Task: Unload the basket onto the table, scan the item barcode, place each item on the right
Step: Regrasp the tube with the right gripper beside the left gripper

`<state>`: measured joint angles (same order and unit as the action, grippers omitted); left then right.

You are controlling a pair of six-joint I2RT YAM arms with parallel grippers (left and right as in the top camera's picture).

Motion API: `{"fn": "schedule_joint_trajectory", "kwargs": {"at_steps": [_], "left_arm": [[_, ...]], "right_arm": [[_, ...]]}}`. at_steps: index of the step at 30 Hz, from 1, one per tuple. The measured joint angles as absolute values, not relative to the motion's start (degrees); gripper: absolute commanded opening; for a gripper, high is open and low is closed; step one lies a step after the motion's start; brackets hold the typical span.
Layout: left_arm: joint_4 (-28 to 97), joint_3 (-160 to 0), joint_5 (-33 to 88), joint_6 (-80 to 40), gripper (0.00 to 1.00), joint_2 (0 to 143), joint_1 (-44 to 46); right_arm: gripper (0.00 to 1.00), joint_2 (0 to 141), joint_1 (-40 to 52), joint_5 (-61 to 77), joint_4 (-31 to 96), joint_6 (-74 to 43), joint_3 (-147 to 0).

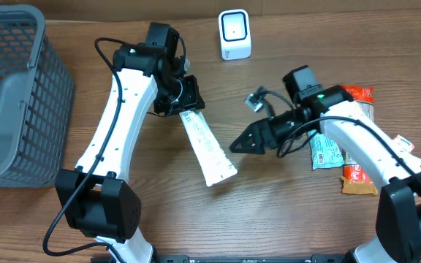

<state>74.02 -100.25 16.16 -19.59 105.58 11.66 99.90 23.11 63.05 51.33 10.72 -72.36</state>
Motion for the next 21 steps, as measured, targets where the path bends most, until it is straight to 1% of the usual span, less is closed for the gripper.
{"fn": "schedule_joint_trajectory", "kwargs": {"at_steps": [6,10,14,16,21], "left_arm": [[75.1,-100.3,19.1,-18.9,0.1,105.6,11.6],[75.6,-100.3,20.0,-17.8,0.1,105.6,11.5],[75.9,-100.6,21.4,-16.7,0.1,105.6,11.3],[75.9,-100.7,22.0,-16.3,0.09,105.6,11.2],[75.9,-101.6,23.5,-16.3,0.07,105.6,11.2]], "right_arm": [[0.82,99.9,28.4,66.7,43.1,6.8,-72.2],[0.79,99.9,30.7,67.0,39.1,3.3,-72.2],[0.67,99.9,31.7,66.4,38.3,1.6,-72.2],[0.66,99.9,32.1,65.6,38.2,1.0,-72.2],[0.55,99.9,32.6,64.3,37.3,-1.1,-72.2]]}}
